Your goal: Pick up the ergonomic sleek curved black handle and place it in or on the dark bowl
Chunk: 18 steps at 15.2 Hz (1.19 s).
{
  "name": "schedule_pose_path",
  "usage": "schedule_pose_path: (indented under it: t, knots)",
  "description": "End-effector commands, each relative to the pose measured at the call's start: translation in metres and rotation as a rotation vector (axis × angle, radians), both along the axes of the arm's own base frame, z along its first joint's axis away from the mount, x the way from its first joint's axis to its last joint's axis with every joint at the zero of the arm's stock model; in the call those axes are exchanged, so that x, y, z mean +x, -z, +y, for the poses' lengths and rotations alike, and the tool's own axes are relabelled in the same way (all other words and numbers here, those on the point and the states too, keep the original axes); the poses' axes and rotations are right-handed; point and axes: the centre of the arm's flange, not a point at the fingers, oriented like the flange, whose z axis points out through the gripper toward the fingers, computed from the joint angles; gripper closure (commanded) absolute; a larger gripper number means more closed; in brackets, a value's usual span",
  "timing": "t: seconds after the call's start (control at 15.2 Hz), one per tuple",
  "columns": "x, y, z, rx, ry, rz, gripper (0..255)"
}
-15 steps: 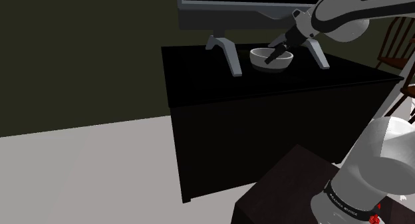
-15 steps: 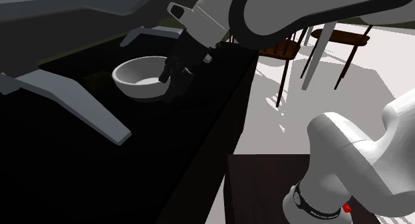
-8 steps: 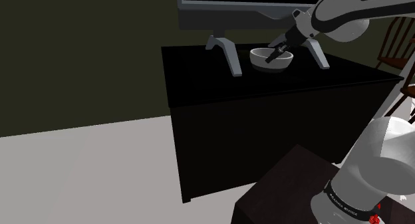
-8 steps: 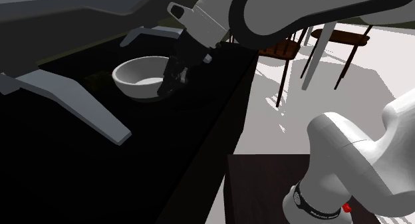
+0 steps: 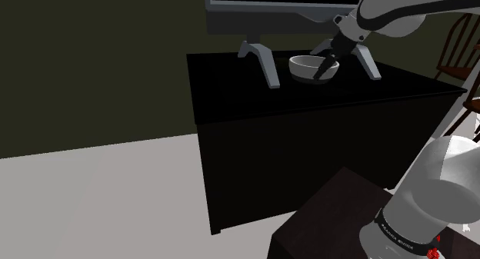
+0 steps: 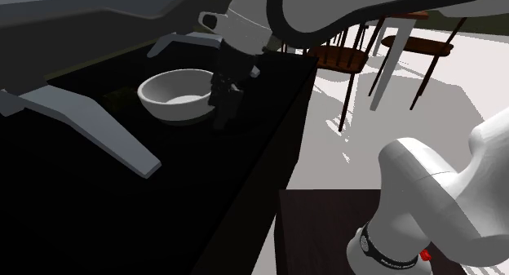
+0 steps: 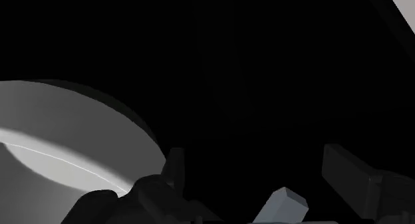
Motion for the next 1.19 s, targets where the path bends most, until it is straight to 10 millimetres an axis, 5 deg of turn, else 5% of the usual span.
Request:
schedule_pose_path:
  t: [0.0,0.2,0.73,1.12]
  knots:
    - [0.003,0.005,-0.007,-0.028,0.001,0.169,0]
    - [0.005,0.010,-0.018,-0.074,0.002,0.407,0]
    - [0.005,0.050,-0.018,-0.074,0.002,0.411,0]
    - [0.005,0.050,-0.018,-0.074,0.002,0.411,0]
